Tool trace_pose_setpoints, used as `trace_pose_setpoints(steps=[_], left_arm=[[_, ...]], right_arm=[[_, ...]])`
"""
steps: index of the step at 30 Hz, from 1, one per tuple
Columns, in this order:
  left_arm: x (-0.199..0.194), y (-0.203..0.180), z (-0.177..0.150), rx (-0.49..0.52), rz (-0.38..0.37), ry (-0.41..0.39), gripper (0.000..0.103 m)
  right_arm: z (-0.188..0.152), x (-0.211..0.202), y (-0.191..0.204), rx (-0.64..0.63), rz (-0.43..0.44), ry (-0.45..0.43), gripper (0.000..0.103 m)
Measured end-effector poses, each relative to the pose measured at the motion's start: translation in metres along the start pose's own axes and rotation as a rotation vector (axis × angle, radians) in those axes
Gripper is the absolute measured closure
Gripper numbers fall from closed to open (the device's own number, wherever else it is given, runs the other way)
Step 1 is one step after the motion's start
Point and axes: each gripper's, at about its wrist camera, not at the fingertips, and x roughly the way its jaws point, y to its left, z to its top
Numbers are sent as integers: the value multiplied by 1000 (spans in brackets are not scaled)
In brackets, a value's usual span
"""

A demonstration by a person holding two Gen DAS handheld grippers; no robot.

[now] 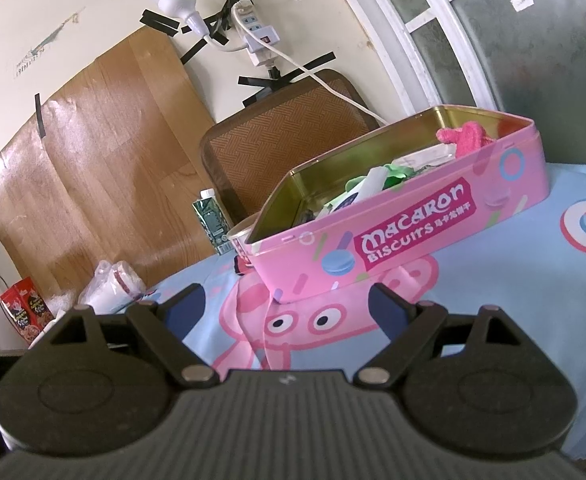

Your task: Organize soft objects

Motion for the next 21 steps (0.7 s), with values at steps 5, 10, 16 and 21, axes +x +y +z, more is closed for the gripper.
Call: trace_pose_setpoints(steps=[5,10,16,21], left_arm=[[0,-2,-1,10,-7,4,0],[0,-4,-2,21,-15,7,0],[2,-4,-2,21,-23,17,0],[1,-4,-4,28,-57,8,0]], right_arm=[[0,0,-1,1,1,2,12],[-1,0,-1,3,-1,3,12],[0,0,-1,3,-1,4,12],[-2,-1,-2,2,-3,4,12]])
